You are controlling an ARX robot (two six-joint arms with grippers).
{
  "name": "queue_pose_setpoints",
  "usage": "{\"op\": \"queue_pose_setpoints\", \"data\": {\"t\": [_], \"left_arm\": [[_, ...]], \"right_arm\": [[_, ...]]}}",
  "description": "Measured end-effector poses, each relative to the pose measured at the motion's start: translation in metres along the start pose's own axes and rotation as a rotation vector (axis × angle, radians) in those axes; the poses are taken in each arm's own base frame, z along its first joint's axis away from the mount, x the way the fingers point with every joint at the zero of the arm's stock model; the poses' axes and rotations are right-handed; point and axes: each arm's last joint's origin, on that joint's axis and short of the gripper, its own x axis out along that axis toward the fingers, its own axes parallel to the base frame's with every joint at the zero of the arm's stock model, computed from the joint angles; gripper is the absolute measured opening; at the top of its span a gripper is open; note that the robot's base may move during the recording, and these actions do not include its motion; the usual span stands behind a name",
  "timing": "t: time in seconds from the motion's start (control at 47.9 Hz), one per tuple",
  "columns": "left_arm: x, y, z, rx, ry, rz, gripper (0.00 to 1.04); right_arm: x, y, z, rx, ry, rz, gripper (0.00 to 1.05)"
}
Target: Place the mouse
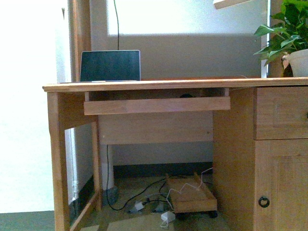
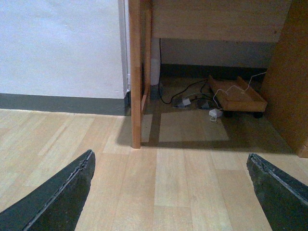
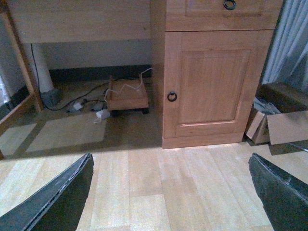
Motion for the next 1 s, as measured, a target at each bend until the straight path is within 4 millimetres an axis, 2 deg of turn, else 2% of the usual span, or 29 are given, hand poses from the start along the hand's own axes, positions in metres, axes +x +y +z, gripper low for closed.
{"op": "queue_pose_setpoints", "data": {"t": [1.001], "left_arm": [[0.0,0.0,0.0,0.0,0.0,0.0,0.97]], "right_arm": [[0.0,0.0,0.0,0.0,0.0,0.0,0.97]]}}
